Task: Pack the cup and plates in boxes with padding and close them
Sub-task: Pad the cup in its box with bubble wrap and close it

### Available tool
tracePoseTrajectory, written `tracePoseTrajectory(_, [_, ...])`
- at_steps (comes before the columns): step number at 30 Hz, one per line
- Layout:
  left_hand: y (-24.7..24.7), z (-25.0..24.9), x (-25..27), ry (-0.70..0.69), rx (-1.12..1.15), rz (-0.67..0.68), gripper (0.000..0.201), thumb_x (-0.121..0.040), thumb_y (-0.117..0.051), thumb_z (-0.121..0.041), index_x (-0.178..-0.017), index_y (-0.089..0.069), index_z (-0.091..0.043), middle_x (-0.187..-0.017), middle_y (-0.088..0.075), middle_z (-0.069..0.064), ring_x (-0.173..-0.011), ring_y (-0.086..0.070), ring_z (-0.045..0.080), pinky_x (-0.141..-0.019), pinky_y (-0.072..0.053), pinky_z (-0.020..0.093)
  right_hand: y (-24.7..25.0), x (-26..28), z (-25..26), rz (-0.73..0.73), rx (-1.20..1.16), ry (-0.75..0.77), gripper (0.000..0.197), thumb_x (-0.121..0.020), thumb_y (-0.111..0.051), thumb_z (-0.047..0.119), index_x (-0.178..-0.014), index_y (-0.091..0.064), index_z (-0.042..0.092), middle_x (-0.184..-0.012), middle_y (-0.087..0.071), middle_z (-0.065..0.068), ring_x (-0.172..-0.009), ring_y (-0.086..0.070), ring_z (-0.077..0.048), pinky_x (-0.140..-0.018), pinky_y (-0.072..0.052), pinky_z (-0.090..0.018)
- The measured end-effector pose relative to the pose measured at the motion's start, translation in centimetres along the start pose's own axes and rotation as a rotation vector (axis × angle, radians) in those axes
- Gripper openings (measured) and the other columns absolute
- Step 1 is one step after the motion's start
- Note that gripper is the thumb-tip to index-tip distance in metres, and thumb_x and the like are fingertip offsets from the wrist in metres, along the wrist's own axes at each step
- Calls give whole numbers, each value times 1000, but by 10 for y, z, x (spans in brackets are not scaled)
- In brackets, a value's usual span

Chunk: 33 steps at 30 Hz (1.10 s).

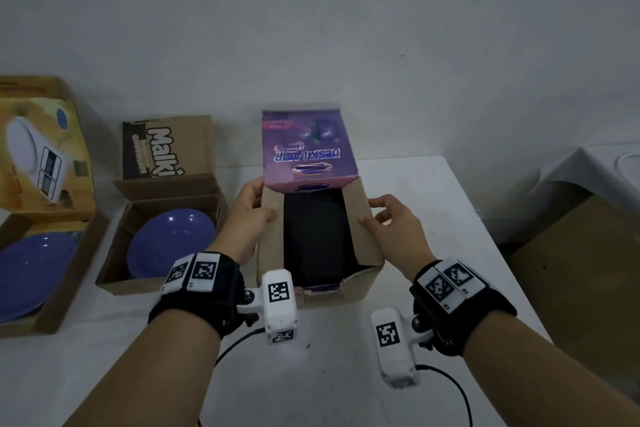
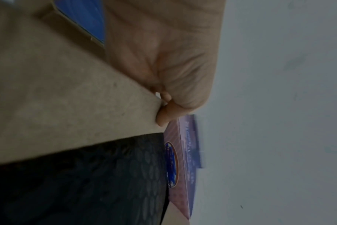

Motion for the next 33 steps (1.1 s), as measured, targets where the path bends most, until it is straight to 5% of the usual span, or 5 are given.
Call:
tracePoseTrajectory(14, [3,-12,20,-32,110,104,30,-93,-42,-29,-115,-62,-30,-120,-58,-6,-105,-54,11,-82,-45,23,-6,-4,-12,49,-190,71,4,-88,-54,8,-87,-57,9,-83,-63,-4,-81,-58,-24,-75,-49,-42])
tracePoseTrajectory(18, [7,0,28,-182,19,41,23,-99,-43,-23,-120,-54,-22,-116,-54,-19,-105,-51,-4,-81,-44,10,13,9,-1,154,-479,-69,50,-101,-34,40,-68,-57,9,-63,-57,-1,-58,-50,-17,-58,-43,-32])
tracePoseTrajectory(23, [13,11,32,-156,3,-18,14,-92,-58,-21,-98,-46,-19,-120,-53,-10,-106,-53,0,-69,-50,9,28,16,-7,484,-336,10,67,-64,-64,56,-91,-60,-5,-85,-60,5,-77,-51,-14,-64,-37,-25])
tracePoseTrajectory(27, [12,14,38,-151,-31,-24,15,-90,-60,-21,-85,-48,-16,-112,-55,-13,-99,-56,2,-63,-49,8,30,22,-6,601,-188,46,38,-58,-75,35,-94,-73,25,-98,-63,31,-73,-57,1,-66,-38,-21])
tracePoseTrajectory(33, [20,19,38,-147,-56,-6,16,-85,-67,-24,-81,-54,-16,-135,-50,-3,-116,-56,17,-93,-49,32,25,27,-14,463,-250,18,14,-72,-79,13,-71,-77,27,-114,-61,20,-80,-57,-9,-71,-43,-25])
Point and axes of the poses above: each hand's wrist, its own x-axis away from the middle knuckle, its own y-axis out of the back of the hand, z = x × y, the point moved 1 cm from there along -x, towards the middle knuckle
